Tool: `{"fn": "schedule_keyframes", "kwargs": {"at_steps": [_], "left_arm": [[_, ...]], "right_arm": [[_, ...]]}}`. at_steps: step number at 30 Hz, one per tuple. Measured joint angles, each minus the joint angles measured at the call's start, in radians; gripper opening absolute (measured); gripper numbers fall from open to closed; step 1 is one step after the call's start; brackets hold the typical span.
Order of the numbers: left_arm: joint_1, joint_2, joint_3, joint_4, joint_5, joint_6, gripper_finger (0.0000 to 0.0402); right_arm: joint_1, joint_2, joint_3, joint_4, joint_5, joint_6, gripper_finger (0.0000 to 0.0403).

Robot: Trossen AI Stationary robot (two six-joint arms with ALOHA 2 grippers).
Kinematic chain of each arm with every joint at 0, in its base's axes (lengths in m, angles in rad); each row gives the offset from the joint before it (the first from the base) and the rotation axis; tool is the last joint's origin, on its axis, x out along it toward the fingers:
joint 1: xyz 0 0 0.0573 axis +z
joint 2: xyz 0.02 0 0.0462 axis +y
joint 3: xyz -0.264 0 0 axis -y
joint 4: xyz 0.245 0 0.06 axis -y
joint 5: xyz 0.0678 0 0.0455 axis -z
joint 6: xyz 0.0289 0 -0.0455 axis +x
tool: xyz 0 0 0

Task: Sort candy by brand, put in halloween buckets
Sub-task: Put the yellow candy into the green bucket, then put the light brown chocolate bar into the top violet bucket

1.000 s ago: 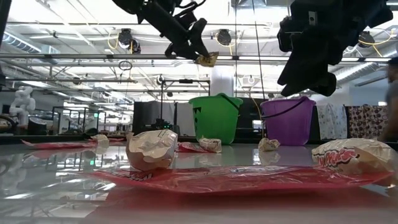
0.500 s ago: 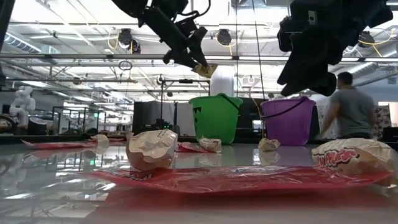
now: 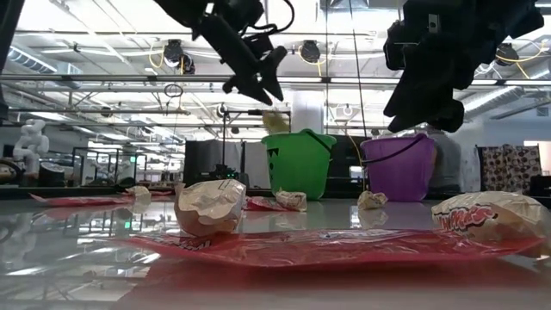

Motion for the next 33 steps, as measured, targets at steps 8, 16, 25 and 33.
{"fn": "schedule_keyframes", "kwargs": {"at_steps": [8,16,25,33], "left_arm": [[0.000,0.041,-0.002,-0.013,0.012,-0.038,0.0203],[-0.014,-0.036,0.060,-0.108,0.270,-0.057,0.0214],[-0.171,-0.100,0.063,-0.405,0.562,-0.040,0.0215],[-0.355,-0.117,0.062,-0.661,0.473,0.013,0.0215]], "right_arm": [[0.000,0.000,0.000,-0.002,0.000,-0.002,0.0130],[0.005,0.000,0.000,-0.001,-0.001,-0.003,0.0130],[0.005,0.000,0.000,0.025,-0.115,-0.133,0.0130],[0.016,0.001,0.091,-0.106,-0.459,-0.189,0.0130]]}}
